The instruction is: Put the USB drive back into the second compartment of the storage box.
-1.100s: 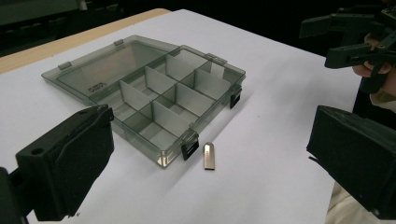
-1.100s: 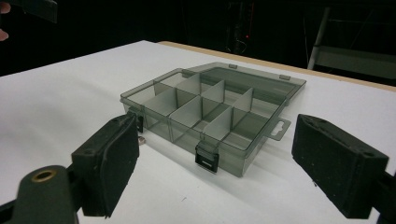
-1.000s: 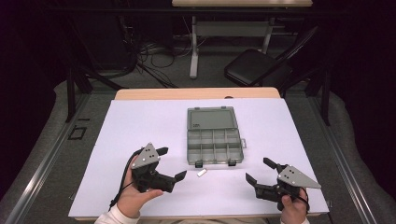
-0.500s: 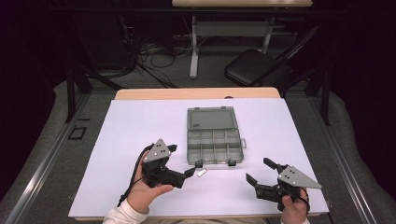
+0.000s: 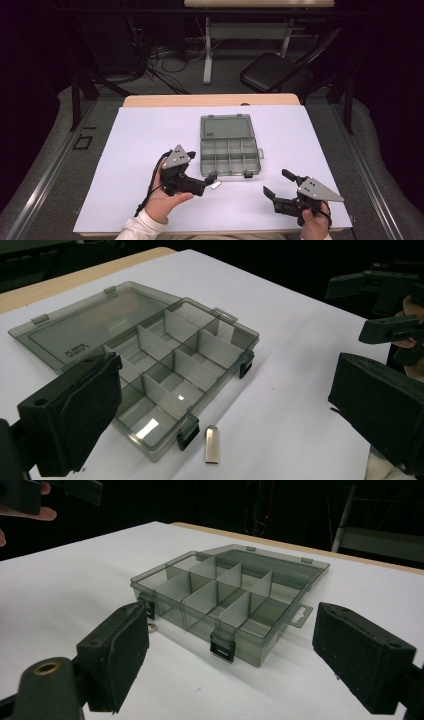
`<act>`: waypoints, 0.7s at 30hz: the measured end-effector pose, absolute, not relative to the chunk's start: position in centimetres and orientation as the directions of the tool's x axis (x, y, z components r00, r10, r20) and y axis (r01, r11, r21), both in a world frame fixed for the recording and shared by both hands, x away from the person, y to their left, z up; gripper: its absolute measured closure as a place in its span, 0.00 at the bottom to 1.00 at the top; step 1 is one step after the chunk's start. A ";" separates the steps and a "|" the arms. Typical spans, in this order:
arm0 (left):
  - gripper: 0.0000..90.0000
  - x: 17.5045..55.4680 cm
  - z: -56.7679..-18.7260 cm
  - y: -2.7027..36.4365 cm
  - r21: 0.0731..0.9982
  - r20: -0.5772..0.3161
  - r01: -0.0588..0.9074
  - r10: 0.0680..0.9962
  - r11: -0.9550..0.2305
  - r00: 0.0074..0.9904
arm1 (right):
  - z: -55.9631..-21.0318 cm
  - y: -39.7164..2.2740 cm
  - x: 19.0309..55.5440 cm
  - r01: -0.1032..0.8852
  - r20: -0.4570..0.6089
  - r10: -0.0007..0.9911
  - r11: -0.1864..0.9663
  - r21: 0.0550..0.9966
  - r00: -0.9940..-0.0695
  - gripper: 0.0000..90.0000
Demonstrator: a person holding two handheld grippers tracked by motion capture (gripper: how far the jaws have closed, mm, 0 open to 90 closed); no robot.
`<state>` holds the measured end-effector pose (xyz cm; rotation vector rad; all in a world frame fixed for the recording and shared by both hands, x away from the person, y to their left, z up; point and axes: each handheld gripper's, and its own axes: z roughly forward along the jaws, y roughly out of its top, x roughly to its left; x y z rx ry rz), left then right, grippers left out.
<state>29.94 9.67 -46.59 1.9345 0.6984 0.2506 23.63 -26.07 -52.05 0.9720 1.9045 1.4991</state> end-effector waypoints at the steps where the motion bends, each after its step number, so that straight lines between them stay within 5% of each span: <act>1: 0.00 29.9 -46.6 9.7 0.879 -0.128 0.360 0.572 -0.312 0.810 | -52.0 -26.1 23.6 0.215 0.029 0.795 0.129 0.968 -0.606 0.16; 21: 0.17 29.9 -49.7 7.6 0.852 -0.141 0.399 0.586 -0.340 0.798 | -52.1 -26.1 23.7 0.219 0.030 0.787 0.135 0.966 -0.617 0.16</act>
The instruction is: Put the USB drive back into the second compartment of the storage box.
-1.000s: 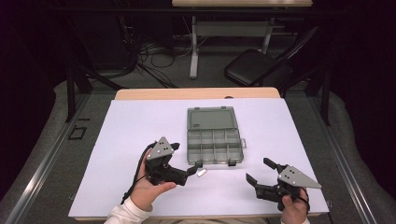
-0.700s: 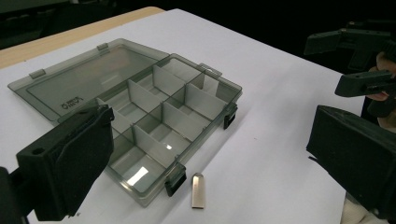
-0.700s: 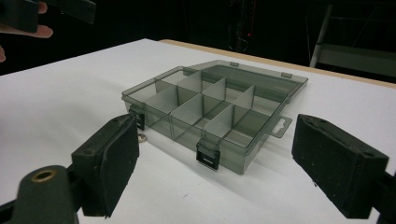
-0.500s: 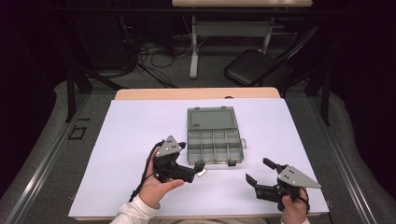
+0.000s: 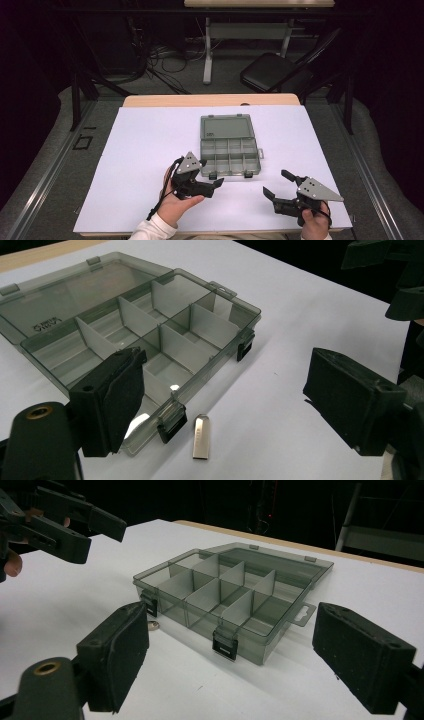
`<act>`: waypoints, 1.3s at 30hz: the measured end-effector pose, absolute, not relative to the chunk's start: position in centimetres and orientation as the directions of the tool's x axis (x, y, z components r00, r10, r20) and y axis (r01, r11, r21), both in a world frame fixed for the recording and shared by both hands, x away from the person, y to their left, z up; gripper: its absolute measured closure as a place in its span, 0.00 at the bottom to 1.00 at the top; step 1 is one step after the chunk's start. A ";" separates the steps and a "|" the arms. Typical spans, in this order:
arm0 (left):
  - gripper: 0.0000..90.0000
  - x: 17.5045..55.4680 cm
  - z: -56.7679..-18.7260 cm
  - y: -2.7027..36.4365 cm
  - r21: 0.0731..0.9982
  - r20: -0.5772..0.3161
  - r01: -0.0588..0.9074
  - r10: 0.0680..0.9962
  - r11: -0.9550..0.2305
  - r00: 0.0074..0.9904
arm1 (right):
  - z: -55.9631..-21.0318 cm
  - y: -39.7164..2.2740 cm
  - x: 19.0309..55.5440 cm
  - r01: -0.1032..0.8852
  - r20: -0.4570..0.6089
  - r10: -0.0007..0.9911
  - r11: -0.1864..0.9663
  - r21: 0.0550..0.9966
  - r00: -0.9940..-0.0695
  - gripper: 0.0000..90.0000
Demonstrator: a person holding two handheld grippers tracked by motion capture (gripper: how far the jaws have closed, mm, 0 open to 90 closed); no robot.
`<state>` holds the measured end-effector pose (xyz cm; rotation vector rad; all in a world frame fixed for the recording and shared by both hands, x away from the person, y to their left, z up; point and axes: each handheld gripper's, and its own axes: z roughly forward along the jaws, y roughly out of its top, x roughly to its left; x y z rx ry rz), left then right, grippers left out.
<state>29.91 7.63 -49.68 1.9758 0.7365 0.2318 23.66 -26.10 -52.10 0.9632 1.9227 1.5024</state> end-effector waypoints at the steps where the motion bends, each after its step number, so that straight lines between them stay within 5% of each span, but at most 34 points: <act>1: 0.17 30.0 -49.8 7.6 0.849 -0.139 0.401 0.586 -0.345 0.798 | -52.1 -26.1 23.7 0.219 0.031 0.786 0.135 0.966 -0.617 0.16; 39: 0.51 30.2 -53.6 6.2 0.775 -0.123 0.469 0.627 -0.423 0.769 | -52.4 -26.1 23.9 0.225 0.031 0.773 0.146 0.963 -0.634 0.16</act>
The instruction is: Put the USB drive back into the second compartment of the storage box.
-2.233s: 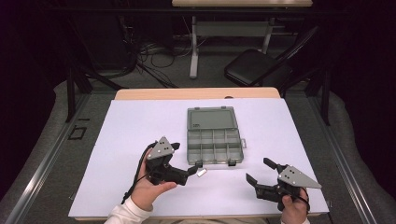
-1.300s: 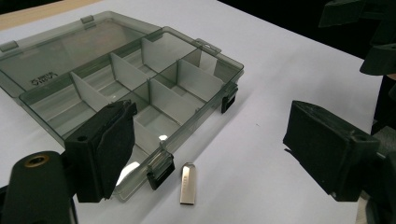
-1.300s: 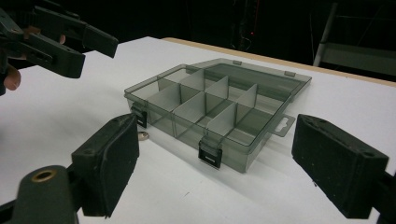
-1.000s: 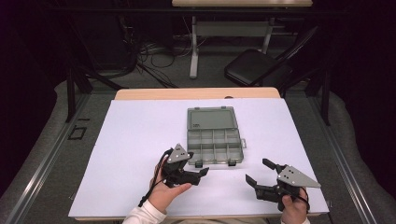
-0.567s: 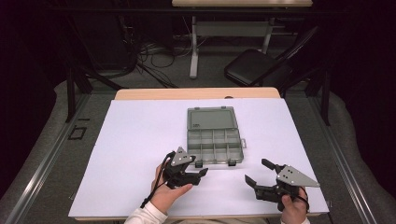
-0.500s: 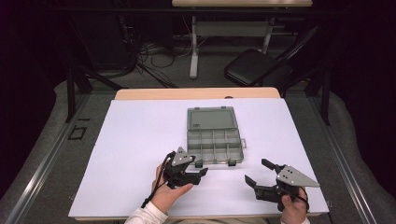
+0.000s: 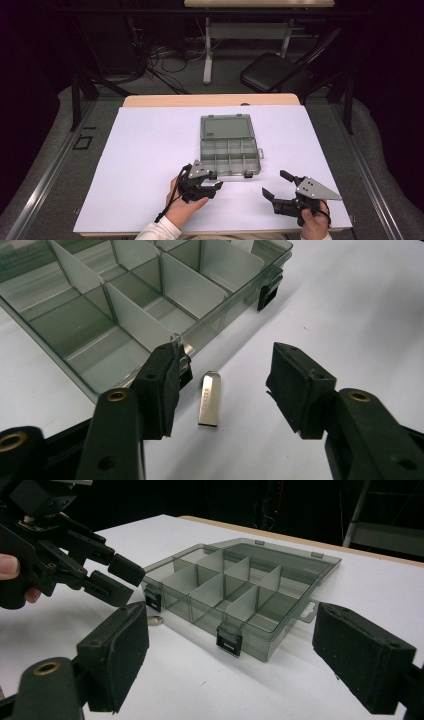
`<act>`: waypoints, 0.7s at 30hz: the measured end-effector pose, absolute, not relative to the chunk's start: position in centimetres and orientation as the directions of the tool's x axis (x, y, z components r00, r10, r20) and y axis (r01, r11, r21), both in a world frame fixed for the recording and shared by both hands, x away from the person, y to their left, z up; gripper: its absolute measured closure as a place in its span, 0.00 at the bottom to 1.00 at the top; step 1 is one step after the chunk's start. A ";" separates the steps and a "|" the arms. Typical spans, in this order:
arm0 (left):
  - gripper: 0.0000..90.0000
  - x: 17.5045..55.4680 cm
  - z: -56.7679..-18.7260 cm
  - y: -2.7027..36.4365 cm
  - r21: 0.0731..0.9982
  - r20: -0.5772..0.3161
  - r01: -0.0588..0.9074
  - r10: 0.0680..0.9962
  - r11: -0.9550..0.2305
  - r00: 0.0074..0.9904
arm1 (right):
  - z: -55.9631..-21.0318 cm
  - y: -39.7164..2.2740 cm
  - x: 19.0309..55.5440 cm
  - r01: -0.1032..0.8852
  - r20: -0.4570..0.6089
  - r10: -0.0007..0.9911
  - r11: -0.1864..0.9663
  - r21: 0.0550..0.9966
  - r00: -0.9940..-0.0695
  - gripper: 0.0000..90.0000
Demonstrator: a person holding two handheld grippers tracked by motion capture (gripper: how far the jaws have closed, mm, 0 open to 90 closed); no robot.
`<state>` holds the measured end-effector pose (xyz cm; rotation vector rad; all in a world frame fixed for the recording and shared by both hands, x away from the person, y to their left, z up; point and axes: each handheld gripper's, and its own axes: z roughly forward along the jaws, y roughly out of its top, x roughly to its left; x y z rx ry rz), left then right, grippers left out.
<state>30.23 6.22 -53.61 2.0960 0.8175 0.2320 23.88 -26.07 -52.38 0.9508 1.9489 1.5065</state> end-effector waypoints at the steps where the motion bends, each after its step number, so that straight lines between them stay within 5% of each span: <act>1: 0.54 30.2 -53.7 6.2 0.773 -0.130 0.473 0.624 -0.423 0.770 | -52.4 -26.1 23.9 0.223 0.029 0.773 0.147 0.964 -0.634 0.16; 21: 0.75 30.5 -54.9 5.4 0.746 -0.091 0.467 0.622 -0.475 0.778 | -52.4 -26.2 23.9 0.228 0.030 0.771 0.150 0.962 -0.636 0.16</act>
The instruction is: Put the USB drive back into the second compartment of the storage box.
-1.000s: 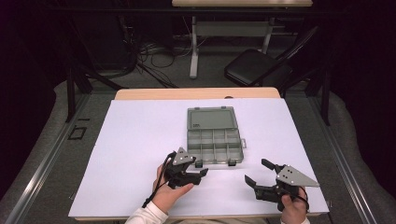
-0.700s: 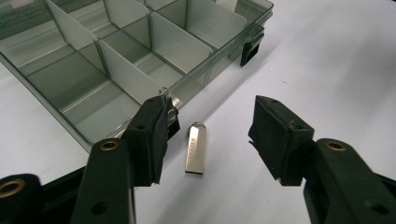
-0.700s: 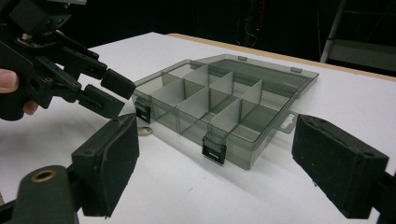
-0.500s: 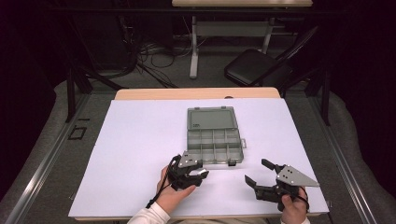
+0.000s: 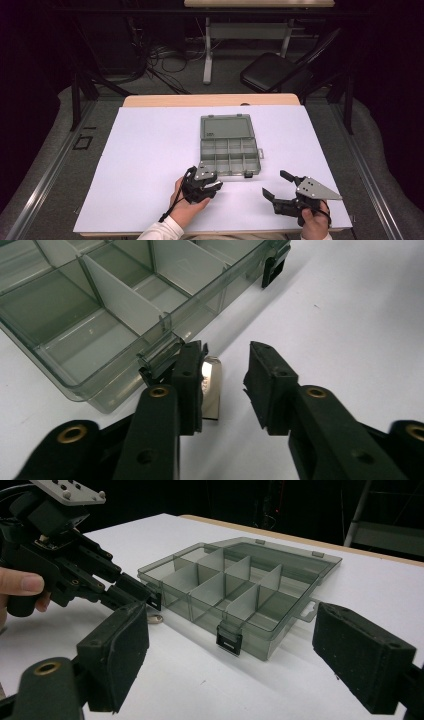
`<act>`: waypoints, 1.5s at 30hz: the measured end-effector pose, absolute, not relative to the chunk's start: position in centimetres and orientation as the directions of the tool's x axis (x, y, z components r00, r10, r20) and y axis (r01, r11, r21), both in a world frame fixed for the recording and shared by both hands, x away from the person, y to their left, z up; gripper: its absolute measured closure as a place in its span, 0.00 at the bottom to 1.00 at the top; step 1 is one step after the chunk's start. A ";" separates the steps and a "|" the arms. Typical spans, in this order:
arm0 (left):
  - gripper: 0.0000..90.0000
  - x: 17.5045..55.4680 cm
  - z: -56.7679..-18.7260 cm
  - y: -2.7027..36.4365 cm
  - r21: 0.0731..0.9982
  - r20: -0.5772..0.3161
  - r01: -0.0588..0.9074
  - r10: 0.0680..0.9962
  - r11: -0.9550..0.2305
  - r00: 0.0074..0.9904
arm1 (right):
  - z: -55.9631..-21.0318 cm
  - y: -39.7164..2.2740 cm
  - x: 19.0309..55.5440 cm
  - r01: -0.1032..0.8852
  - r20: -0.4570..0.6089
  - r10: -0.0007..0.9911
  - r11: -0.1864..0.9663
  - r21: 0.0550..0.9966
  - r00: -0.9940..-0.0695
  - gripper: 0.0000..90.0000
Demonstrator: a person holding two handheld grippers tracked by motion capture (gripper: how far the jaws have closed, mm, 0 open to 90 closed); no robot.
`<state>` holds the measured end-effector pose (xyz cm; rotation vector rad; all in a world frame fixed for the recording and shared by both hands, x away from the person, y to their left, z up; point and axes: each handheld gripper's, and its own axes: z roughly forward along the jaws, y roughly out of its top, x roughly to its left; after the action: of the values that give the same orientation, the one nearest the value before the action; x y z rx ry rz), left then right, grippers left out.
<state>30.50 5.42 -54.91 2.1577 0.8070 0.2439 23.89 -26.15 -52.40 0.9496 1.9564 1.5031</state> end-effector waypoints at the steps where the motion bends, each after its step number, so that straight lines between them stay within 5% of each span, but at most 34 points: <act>1: 0.76 30.5 -54.9 5.4 0.746 -0.091 0.467 0.622 -0.475 0.778 | -52.4 -26.2 23.9 0.228 0.030 0.771 0.150 0.962 -0.636 0.16; 45: 0.81 30.8 -55.6 4.4 0.706 0.005 0.432 0.615 -0.561 0.789 | -52.4 -26.1 23.9 0.227 0.030 0.767 0.152 0.962 -0.641 0.16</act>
<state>30.83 4.44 -55.60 2.2533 0.7715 0.3258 23.85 -26.15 -52.41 0.9448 1.9614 1.5063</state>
